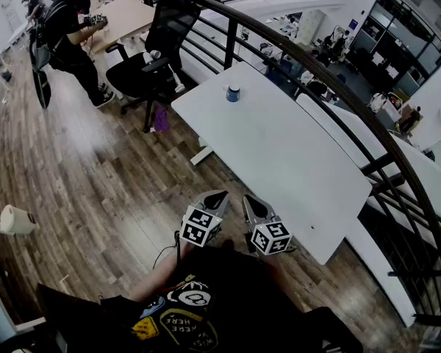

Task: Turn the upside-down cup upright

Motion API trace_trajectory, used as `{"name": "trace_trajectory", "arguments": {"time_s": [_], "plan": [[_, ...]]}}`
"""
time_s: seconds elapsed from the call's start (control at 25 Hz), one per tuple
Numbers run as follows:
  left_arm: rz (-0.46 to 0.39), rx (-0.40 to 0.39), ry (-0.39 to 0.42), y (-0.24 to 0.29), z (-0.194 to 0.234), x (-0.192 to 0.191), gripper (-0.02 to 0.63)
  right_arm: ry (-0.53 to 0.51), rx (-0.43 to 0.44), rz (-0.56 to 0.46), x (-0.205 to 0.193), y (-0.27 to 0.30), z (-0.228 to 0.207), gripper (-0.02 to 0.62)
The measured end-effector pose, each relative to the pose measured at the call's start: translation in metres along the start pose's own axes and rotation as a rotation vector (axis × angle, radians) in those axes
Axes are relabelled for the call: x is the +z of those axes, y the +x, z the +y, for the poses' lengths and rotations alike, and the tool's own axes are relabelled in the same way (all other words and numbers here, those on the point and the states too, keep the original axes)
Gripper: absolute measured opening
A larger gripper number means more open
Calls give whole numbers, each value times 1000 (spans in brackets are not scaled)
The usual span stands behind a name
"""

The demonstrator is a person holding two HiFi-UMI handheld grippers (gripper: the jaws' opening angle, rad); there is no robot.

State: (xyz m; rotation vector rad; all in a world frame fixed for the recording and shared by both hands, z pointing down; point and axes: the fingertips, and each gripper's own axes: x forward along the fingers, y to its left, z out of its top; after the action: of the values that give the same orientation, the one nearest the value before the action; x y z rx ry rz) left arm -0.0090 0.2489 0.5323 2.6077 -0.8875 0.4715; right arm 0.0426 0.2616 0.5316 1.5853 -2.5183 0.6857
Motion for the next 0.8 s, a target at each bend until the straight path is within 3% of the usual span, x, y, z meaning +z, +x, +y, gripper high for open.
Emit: {"name": "trace_trajectory", "arguments": {"time_s": [0.52,0.8], "plan": [[-11,24,-8,-16,29,1,5,-8,9,24,-3,27,16,0],[-15,21,4,-26,54,-2,5,28,3,-45,6,48,28,0]]}}
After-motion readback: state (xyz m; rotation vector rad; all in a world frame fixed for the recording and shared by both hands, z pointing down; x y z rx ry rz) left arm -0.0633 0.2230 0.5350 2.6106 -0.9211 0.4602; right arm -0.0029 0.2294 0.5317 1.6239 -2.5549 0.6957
